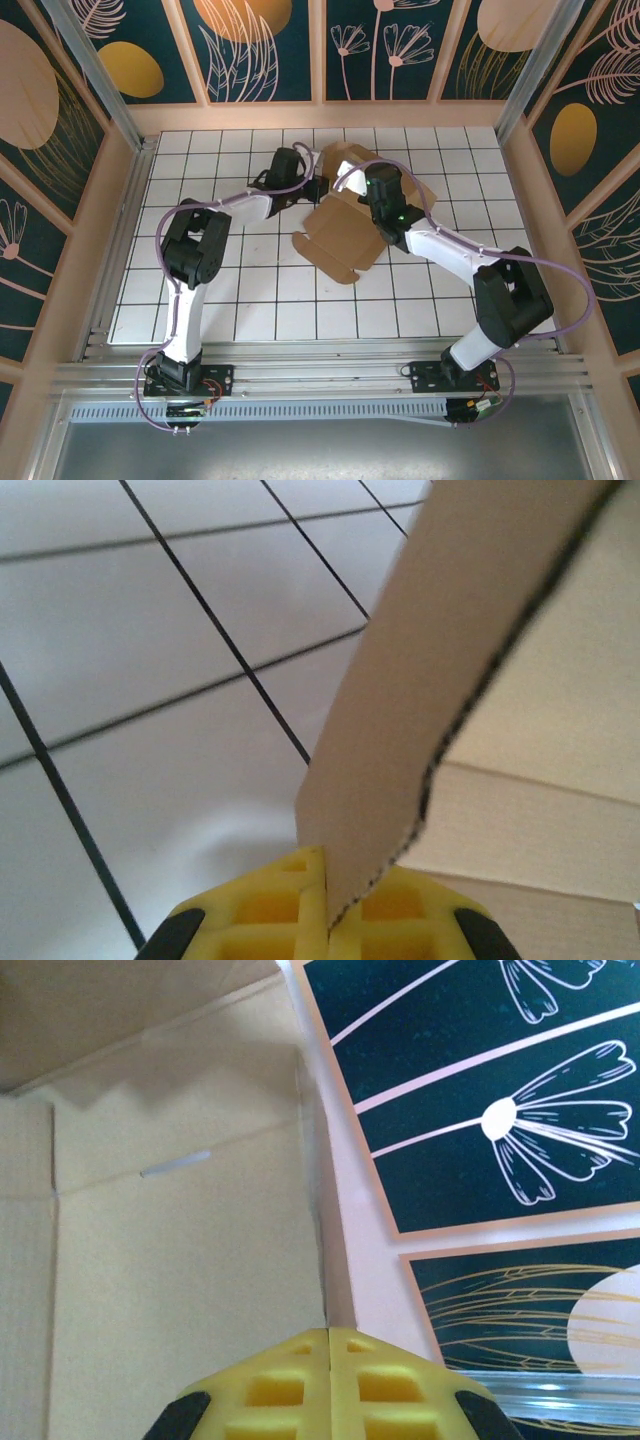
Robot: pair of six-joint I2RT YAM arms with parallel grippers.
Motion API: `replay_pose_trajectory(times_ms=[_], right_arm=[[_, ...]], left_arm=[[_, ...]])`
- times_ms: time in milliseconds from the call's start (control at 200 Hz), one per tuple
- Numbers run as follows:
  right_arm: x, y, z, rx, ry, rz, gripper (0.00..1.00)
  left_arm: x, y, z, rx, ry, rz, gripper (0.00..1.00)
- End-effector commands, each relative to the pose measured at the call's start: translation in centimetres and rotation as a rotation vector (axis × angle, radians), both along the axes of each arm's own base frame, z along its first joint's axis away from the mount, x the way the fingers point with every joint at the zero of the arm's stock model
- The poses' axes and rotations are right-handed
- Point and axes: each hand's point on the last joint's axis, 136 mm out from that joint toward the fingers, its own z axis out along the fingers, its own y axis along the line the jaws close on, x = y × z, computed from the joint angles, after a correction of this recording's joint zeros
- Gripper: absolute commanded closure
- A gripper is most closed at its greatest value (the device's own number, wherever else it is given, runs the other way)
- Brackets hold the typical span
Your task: Fold the paper box
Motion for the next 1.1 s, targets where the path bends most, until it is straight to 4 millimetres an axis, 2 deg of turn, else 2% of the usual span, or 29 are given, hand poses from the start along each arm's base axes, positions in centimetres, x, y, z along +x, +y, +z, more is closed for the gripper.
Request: replay_pose_trajectory(times_ms=[0,235,340,521,636,726,811,926,1001,1096], right_arm=[[-0.8,0.4,-0.3,0.055,-0.006,-0.003,1.00],[-1.8,0.6,-1.5,0.087,0.007,-0.002,1.00],[-2.2,0.6,-1.8,0.098,0.008,0.002,1.00],[-3.3,0.5,-2.5,0.119,0.024,0.011,1.00],[-4.7,0.6,-3.2,0.135,0.046,0.043,1.00],[-6.3,1.3,-3.9,0.155,0.085,0.100,0.93],[-7.9,2.4,-3.8,0.210,0.137,0.161,0.81],[-9.7,4.0,-1.8,0.381,0.237,0.240,0.58],[-10.4,4.7,0.9,0.489,0.268,0.265,0.49],[-10.5,5.0,5.3,0.645,0.283,0.283,0.37]], left_arm=[[-1.5,-2.7,6.4,-0.172,-0.078,0.021,1.00],[-4.2,-3.0,3.8,-0.215,-0.009,0.074,1.00],[-5.4,-3.2,1.5,-0.170,0.001,0.076,1.00],[-5.7,-2.0,-2.8,-0.028,-0.035,0.073,1.00],[-6.2,-1.7,-4.2,0.022,-0.048,0.038,1.00],[-6.5,-1.5,-4.4,0.031,-0.070,0.028,1.00],[-6.6,-1.1,-4.5,0.063,-0.115,0.019,1.00],[-6.8,-1.0,-4.7,0.110,-0.177,-0.020,1.00],[-6.9,-1.1,-5.0,0.123,-0.193,-0.040,1.00],[-7.2,-1.4,-5.1,0.116,-0.203,-0.058,1.00]])
